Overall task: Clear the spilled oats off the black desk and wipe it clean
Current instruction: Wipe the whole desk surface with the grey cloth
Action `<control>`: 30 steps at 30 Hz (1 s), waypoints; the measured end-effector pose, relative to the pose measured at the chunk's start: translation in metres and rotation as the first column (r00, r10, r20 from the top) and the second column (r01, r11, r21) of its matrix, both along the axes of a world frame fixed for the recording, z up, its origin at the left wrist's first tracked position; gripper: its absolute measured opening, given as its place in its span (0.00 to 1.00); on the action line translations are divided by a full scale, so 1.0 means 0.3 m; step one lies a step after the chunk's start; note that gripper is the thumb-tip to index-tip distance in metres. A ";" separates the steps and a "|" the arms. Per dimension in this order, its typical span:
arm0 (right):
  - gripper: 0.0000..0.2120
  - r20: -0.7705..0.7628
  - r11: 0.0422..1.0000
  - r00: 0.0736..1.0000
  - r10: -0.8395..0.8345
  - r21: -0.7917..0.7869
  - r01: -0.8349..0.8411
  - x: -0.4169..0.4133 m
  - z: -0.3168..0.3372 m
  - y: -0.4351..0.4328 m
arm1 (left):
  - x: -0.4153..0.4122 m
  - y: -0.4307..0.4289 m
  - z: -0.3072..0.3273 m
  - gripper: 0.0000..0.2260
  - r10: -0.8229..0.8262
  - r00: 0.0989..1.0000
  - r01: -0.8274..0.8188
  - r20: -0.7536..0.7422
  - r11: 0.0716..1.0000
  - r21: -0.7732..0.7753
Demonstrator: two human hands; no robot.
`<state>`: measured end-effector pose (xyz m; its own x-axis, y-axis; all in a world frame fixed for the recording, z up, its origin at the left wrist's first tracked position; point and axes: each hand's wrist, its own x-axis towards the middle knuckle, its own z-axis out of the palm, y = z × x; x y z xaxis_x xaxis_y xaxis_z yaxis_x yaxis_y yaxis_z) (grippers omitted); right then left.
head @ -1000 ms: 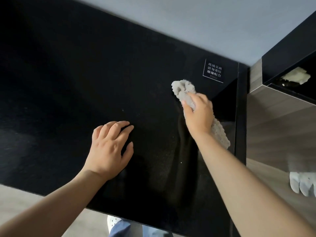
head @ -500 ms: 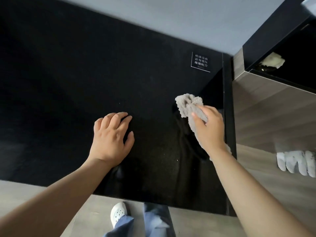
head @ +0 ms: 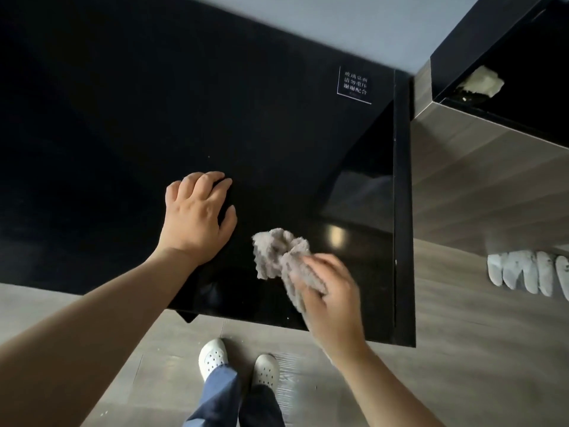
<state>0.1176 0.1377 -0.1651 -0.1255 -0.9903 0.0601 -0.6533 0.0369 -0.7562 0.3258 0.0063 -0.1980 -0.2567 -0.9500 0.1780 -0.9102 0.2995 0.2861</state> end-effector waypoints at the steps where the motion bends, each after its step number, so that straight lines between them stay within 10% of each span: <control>1: 0.14 -0.008 0.997 0.998 -0.058 -0.042 0.058 -0.033 0.018 -0.043 | 0.000 -0.002 0.001 0.21 -0.004 1.000 0.004 0.002 1.000 -0.002; 5: 0.14 -0.190 0.956 0.937 -0.294 -0.052 0.289 -0.132 -0.003 -0.241 | -0.015 -0.006 0.001 0.20 -0.018 1.000 0.019 0.015 0.999 -0.026; 10: 0.15 -0.288 0.982 0.941 -0.178 -0.115 0.151 0.018 -0.095 -0.037 | -0.002 0.034 -0.005 0.18 -0.007 0.999 0.009 0.036 0.999 -0.047; 21: 0.11 0.122 0.994 0.990 0.075 0.064 -0.083 0.088 0.000 0.230 | 0.143 0.351 0.023 0.17 0.062 0.997 -0.061 -0.045 0.998 0.027; 30: 0.15 -0.176 0.991 0.976 -0.126 -0.060 0.117 0.117 -0.063 0.068 | 0.197 0.367 0.044 0.21 0.182 0.982 -0.177 -0.041 0.979 0.100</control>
